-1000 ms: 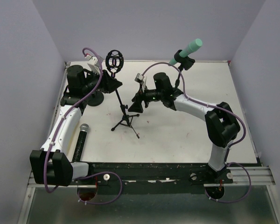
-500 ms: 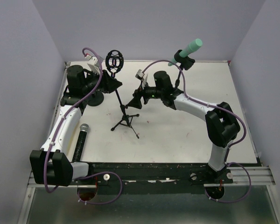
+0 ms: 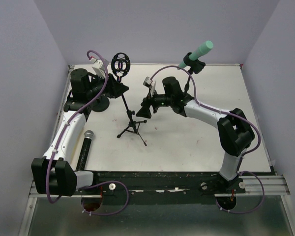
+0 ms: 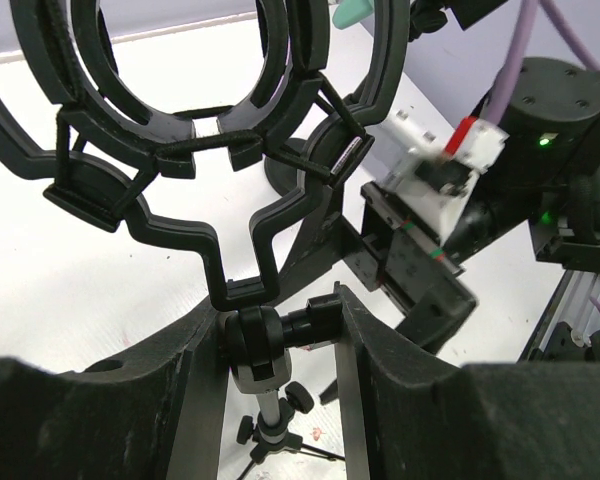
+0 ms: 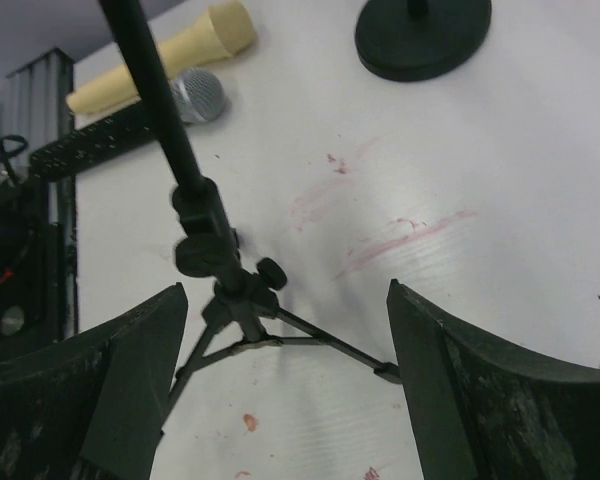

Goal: Remove the microphone from the stand

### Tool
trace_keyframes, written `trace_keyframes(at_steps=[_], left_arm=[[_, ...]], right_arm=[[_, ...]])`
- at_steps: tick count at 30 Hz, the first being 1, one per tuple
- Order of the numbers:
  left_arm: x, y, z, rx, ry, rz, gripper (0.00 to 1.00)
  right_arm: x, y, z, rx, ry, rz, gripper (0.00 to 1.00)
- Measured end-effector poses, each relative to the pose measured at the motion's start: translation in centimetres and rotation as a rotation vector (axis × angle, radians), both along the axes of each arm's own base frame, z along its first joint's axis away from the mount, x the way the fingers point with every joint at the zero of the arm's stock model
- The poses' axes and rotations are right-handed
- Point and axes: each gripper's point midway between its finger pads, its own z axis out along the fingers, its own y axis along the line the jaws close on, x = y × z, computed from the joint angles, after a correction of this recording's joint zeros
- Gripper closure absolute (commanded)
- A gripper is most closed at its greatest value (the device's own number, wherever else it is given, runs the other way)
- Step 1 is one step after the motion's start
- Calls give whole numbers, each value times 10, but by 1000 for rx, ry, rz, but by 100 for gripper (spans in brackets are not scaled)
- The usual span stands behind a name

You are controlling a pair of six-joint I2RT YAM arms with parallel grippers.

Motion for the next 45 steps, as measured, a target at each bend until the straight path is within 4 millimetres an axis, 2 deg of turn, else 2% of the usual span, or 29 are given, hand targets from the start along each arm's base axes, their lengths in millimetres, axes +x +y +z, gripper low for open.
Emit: trace_keyframes(at_steps=[6, 9, 11, 15, 23, 27, 30, 33, 37, 41, 45], left_arm=[[0, 0, 0, 0, 0, 0, 100], [0, 0, 0, 0, 0, 0, 100], [0, 0, 0, 0, 0, 0, 100], [0, 0, 0, 0, 0, 0, 100], [0, 0, 0, 0, 1, 0, 100], [0, 0, 0, -1, 1, -1, 100], [0, 0, 1, -5, 0, -1, 100], [1, -4, 6, -8, -10, -9, 100], [11, -11, 26, -1, -70, -28, 100], [41, -21, 61, 28, -211, -48, 100], [78, -27, 77, 69, -312, -48, 100]], right_arm=[[-3, 15, 46, 126, 25, 35, 11], [0, 18, 57, 151, 26, 26, 11], [3, 20, 55, 146, 20, 17, 11], [7, 18, 34, 93, 0, -4, 11], [-21, -5, -50, -100, 28, -2, 11], [-23, -14, -63, -147, 17, -10, 11], [-21, -19, -58, -162, -12, -22, 11], [-17, -24, -45, -172, -66, -42, 10], [-17, -36, -24, -203, -148, -49, 10], [-13, -45, -1, -242, -223, -52, 9], [-10, -56, 18, -279, -305, -60, 8]])
